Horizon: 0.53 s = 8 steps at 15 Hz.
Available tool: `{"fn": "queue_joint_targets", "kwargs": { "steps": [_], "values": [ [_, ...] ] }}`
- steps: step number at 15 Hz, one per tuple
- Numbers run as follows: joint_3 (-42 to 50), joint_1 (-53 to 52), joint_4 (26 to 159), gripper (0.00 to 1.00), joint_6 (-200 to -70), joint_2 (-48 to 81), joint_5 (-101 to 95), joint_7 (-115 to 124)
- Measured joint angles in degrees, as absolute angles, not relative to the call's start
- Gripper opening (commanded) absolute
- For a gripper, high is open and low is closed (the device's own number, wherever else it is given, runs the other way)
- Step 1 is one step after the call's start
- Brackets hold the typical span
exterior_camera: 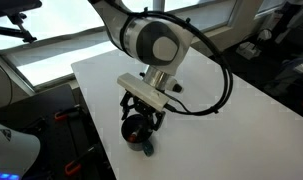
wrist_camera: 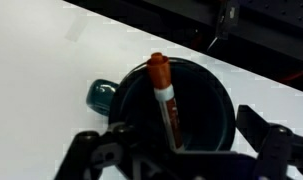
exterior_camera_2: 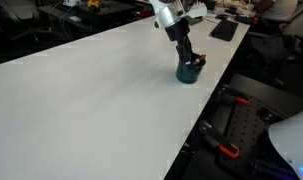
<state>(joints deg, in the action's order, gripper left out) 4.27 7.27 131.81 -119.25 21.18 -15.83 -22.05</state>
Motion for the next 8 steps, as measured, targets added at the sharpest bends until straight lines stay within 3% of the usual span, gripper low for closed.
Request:
{"fn": "queue_joint_targets", "kwargs": {
  "steps": [8],
  "values": [
    [4.42,7.66,131.93,1.0,-120.03,19.99,-15.83,-21.86]
  ]
}}
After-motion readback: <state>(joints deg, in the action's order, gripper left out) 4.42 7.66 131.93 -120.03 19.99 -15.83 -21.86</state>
